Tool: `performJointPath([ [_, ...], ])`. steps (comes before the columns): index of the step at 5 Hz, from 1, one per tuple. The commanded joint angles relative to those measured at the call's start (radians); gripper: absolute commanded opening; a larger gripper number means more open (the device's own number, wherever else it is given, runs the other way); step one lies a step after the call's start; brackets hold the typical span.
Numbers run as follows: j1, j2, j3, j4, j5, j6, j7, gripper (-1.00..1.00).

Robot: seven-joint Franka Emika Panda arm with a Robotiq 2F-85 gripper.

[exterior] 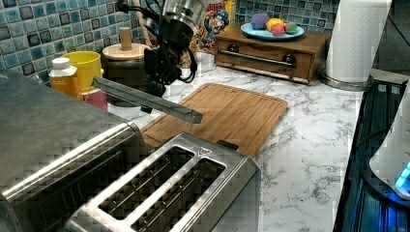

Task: Close the oven.

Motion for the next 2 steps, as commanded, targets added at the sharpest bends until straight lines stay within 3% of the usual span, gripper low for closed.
performJointPath([
  [1, 0.255, 0.004, 0.1, 0.285, -0.578, 0.004, 0.637, -1.0],
  [2, 0.282, -0.013, 0.09, 0.349, -0.801, -0.057, 0.834, -1.0],
])
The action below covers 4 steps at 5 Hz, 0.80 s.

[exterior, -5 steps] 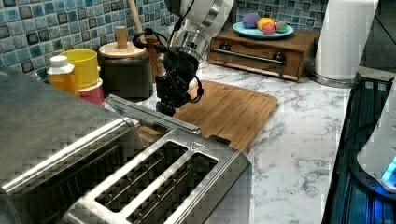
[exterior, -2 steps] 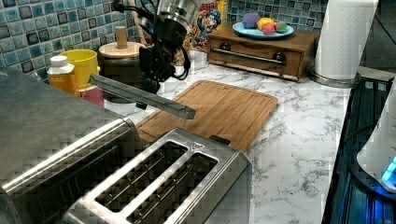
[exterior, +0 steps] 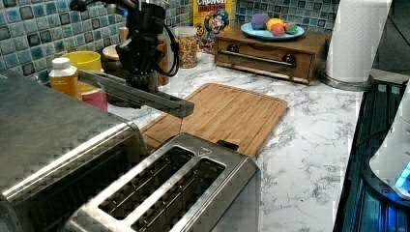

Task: Close the oven.

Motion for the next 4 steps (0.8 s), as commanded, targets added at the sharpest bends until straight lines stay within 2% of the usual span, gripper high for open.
performJointPath([
  [1, 0.182, 0.033, 0.075, 0.387, -0.438, -0.255, 0.423, -1.0],
  [2, 0.212, 0.071, 0.078, 0.449, -0.536, -0.314, 0.464, -1.0],
  [3, 0.228, 0.085, 0.087, 0.499, -0.559, -0.351, 0.496, -1.0],
  [4, 0.26, 0.043, 0.07, 0.484, -0.65, -0.359, 0.579, -1.0],
])
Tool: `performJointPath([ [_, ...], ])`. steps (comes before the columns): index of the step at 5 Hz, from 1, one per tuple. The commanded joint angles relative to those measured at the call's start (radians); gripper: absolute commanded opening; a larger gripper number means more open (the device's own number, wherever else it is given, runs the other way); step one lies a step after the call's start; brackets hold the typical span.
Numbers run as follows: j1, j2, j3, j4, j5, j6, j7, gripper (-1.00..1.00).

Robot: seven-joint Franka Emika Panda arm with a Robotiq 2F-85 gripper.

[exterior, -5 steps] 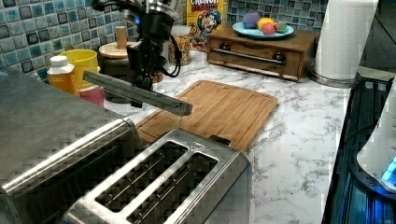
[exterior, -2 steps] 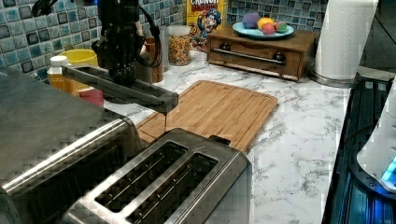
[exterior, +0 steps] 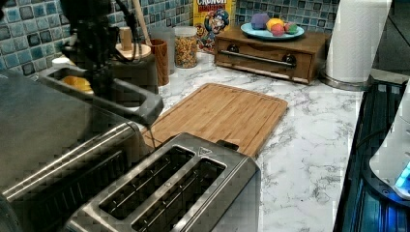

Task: Close the oven.

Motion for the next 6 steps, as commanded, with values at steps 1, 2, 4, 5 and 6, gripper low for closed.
performJointPath([
  [1, 0.058, -0.149, -0.018, 0.101, -0.145, -0.046, 0.268, -1.0],
  [2, 0.087, -0.065, -0.029, 0.238, -0.209, -0.244, 0.31, -1.0],
  [4, 0.078, -0.064, -0.018, 0.238, -0.213, -0.245, 0.312, -1.0],
  [5, 0.08, -0.064, -0.02, 0.238, -0.212, -0.245, 0.311, -1.0],
  [6, 0.08, -0.064, -0.02, 0.238, -0.212, -0.245, 0.311, -1.0],
])
